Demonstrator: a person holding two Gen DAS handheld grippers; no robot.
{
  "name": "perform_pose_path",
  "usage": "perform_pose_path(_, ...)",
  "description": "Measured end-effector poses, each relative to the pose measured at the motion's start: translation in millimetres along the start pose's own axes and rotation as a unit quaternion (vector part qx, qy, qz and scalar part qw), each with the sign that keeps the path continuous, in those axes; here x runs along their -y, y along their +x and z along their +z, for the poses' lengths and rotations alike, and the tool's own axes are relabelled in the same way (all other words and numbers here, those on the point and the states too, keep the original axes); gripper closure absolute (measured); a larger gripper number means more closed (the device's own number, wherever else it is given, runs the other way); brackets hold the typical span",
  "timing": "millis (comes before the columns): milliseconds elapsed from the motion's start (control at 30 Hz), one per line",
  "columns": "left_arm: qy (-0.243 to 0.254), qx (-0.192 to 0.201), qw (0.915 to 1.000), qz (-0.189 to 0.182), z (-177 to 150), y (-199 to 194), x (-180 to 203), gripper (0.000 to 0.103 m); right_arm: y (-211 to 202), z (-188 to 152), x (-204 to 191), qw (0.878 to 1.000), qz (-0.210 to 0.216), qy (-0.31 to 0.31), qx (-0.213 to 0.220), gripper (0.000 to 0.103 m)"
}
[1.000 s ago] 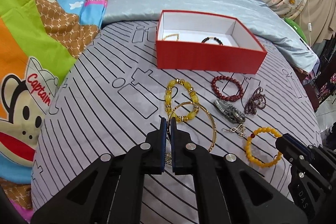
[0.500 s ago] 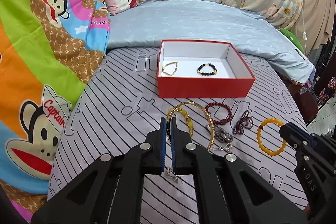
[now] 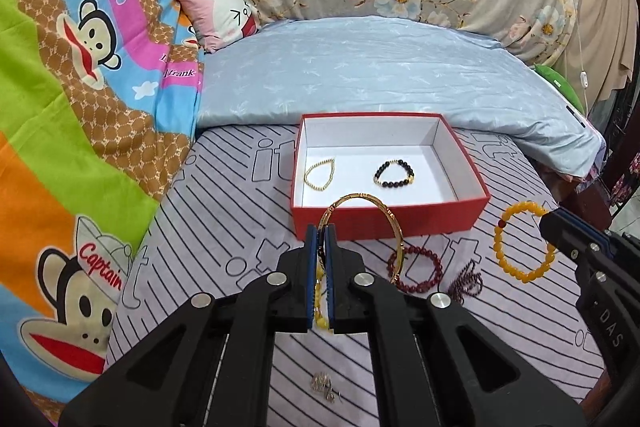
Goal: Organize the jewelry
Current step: 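Grasp the gold bangle with the left tool while the right tool carries the amber bracelet to the box, then lower the gold bangle and amber bracelet into the red box and open both tools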
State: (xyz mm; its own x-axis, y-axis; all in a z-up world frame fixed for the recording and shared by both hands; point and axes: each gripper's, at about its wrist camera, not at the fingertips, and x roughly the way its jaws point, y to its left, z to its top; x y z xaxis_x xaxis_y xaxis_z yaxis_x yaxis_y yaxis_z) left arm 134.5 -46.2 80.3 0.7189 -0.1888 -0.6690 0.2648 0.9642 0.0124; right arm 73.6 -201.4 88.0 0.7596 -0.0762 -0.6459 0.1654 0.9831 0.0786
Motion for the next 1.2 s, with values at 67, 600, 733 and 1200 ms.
perform_pose_path(67,0.0,0.001,1.0,0.001,6.8,7.1,0.4,0.099,7.5,11.0,1.8,1.0,0.0,0.001,0.004,0.096)
perform_pose_path(600,-0.009,-0.024,0.9997,-0.004,54.2,95.4,3.6,0.099,107.0,49.6,2.2,0.999,0.024,0.016,-0.035,0.096)
perform_pose_path(733,-0.013,-0.039,0.9992,0.0,52.6,117.4,2.1,0.099,129.4,48.8,0.8,0.998,0.025,0.013,-0.05,0.096)
perform_pose_path(1200,-0.009,-0.069,0.9975,0.017,43.2,157.5,6.3,0.097,163.2,39.0,4.1,0.997,0.022,0.013,-0.075,0.095)
